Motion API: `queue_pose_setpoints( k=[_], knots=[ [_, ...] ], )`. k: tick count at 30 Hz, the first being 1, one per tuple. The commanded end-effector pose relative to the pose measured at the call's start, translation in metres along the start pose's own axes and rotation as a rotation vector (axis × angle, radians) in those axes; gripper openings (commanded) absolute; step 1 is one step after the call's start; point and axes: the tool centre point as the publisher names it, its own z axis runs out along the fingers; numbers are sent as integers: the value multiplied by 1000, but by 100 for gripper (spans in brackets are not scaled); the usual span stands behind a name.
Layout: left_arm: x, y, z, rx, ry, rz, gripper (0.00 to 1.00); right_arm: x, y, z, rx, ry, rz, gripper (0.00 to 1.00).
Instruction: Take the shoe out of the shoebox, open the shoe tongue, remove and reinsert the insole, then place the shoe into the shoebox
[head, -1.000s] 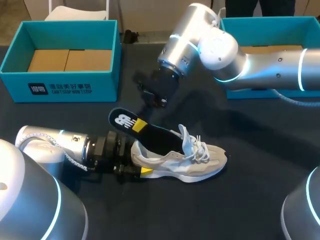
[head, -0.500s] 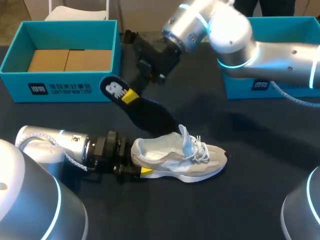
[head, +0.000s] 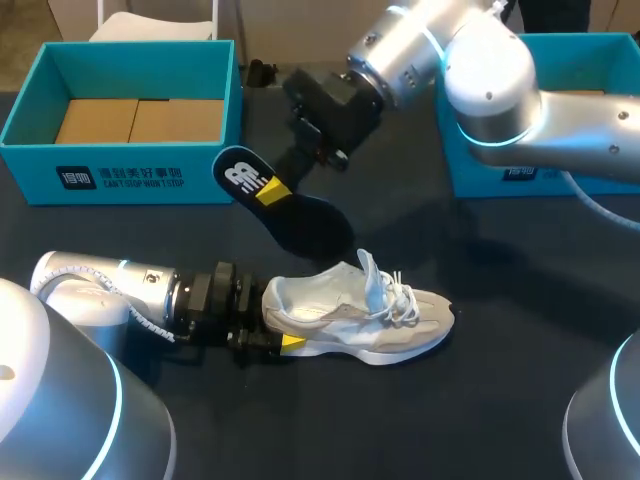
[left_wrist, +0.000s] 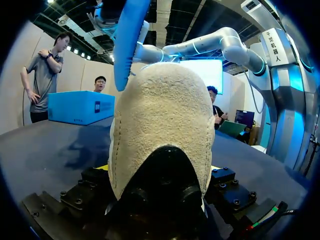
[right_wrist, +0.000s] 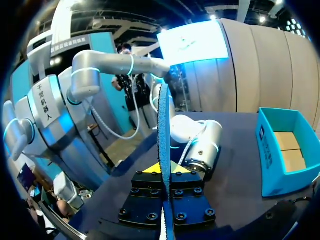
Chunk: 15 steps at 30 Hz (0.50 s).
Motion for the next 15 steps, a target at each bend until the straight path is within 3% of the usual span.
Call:
queue_pose_setpoints(
  k=[1,6,11,15],
  knots=[
    [1,0,0,0,-2,0,0,10,15,-7,17,-36,-39,0],
    [1,0,0,0,-2,0,0,31,38,-31,19,-70,-102,0],
    [1,0,0,0,-2,0,0,61,57,-57,-60,-77,-222,0],
    [1,0,0,0,-2,0,0,61,57,-57,-60,-77,-222,0]
  ],
)
